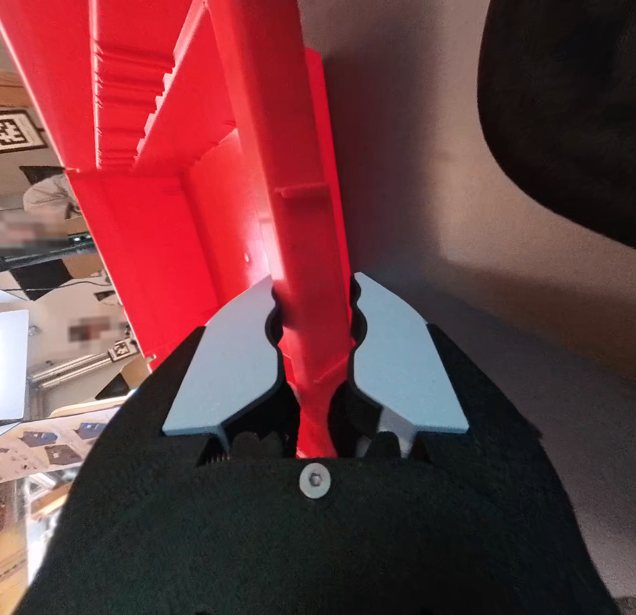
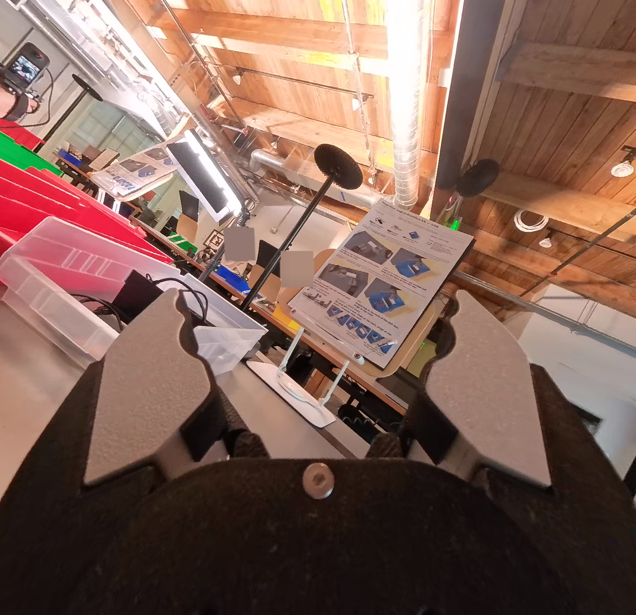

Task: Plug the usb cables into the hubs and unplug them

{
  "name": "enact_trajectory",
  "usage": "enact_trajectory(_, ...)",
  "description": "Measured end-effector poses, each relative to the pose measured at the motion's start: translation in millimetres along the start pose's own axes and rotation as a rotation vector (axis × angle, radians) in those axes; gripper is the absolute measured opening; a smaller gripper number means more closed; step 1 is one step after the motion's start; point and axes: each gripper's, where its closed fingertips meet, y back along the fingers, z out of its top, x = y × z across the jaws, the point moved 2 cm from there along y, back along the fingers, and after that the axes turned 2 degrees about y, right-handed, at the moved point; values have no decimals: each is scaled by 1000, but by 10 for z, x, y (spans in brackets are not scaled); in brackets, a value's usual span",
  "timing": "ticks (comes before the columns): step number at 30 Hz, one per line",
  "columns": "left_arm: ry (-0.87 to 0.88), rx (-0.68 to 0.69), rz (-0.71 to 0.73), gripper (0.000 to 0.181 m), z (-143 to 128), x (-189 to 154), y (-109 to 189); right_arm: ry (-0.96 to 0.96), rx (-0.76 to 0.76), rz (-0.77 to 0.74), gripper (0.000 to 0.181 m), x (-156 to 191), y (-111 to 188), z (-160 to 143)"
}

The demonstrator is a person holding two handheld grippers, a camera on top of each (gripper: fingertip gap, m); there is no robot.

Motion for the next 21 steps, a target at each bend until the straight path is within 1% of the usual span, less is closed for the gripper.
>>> enact_trajectory(5, 41, 75, 79, 34, -66, -19, 23, -10, 8, 2, 135, -8, -6, -22)
enact_trajectory(7, 48, 83, 100, 30, -65, -31, 52, -17, 10, 4, 134, -8, -8, -29)
enact_trajectory(11, -22, 144, 263, 30, -66, 82, 185, -18, 16, 10, 133, 1, -13, -43)
enact_trajectory(13, -3, 142, 329, 30, -33, 181, 298, -17, 17, 10, 133, -2, -15, -45)
enact_trajectory(17, 62, 126, 477, 29, 100, 481, 609, -11, 18, -11, 133, -37, -9, -44)
enact_trajectory(19, 65, 100, 569, 29, 263, 640, 792, -8, 14, -39, 133, -83, 2, -35)
enact_trajectory(21, 84, 45, 648, 29, 495, 776, 982, -9, 14, -71, 133, -140, 14, -36)
